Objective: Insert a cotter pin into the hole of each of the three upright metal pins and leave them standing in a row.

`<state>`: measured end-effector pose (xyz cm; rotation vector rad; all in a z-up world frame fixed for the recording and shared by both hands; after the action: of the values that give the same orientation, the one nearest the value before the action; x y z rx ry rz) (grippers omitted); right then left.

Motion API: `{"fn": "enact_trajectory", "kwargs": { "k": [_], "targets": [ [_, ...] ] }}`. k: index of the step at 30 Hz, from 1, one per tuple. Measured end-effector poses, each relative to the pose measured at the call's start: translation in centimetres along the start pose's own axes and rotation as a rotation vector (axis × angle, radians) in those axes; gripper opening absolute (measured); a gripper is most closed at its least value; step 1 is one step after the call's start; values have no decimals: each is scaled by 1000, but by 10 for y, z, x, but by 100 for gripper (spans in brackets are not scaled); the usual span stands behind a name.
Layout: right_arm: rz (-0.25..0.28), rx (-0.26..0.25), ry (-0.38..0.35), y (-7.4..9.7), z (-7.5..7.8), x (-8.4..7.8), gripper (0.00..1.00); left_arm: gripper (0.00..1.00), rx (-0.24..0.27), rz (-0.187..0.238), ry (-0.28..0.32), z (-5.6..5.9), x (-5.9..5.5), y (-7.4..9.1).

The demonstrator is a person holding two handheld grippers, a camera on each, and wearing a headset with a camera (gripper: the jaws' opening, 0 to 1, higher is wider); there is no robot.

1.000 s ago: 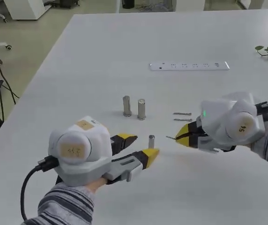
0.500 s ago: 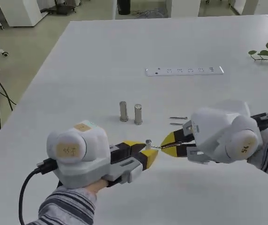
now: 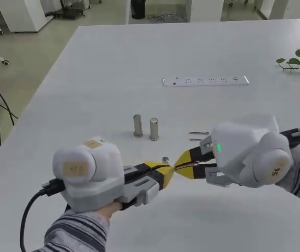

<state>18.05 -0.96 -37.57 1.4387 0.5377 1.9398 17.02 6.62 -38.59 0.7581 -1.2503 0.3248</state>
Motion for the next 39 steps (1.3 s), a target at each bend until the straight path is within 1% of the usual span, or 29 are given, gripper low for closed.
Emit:
{"fn": "enact_trajectory", "kwargs": {
  "k": [5,8,10,14,17,20,22,25,27,28,29,30,32,35,37,39],
  "targets": [
    [-1,-1,4,0,0,0,0,0,-1,2,2,1,1,0],
    [-3,-2,9,1,0,0,0,0,-8,0,18,1,0,-1],
    [-3,-4,15,1,-1,0,0,0,-8,0,18,1,0,-1],
    [-9,0,20,0,-1,-1,0,0,-12,0,45,1,0,-1],
    [-7,-2,18,0,0,0,0,0,-14,0,29,1,0,-1],
    [-8,9,-8,-1,-1,-1,0,0,-25,-10,-5,2,0,-1],
    [-16,13,-24,-2,-1,-2,0,0,-35,-14,-42,2,-1,-1],
    [-20,22,-52,-3,-2,-4,0,0,-54,-19,-94,4,-1,0],
    [-26,27,-65,-4,-2,-6,0,0,-73,-19,-113,6,-1,0],
    [-31,30,-76,-4,-3,-8,1,0,-82,-18,-140,7,0,1],
    [-31,34,-87,-4,-3,-9,1,0,-87,-21,-159,7,-1,1],
    [-25,37,-99,-4,-3,-9,2,0,-97,-30,-190,8,-1,1],
    [-22,50,-117,-3,-4,-9,2,0,-111,-33,-222,10,-1,2],
    [-24,70,-133,-3,-7,-10,2,0,-132,-32,-245,11,-1,2],
    [-28,74,-131,-3,-8,-11,1,0,-146,-33,-277,12,-1,3],
    [-32,90,-139,-3,-10,-11,0,0,-161,-44,-312,13,-2,4]
  ]
}}
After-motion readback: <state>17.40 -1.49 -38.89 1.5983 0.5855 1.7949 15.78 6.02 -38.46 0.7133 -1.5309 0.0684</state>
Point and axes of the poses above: the centre of the closed fingertips' face, and the gripper's own axes: y roughly backward along the fingers, z roughly to its right, x roughly out of its top, the point moved 5 cm from there along y, roughly backward along the fingers, and after that the axes turned 13 degrees about -y, right-handed, at the moved point
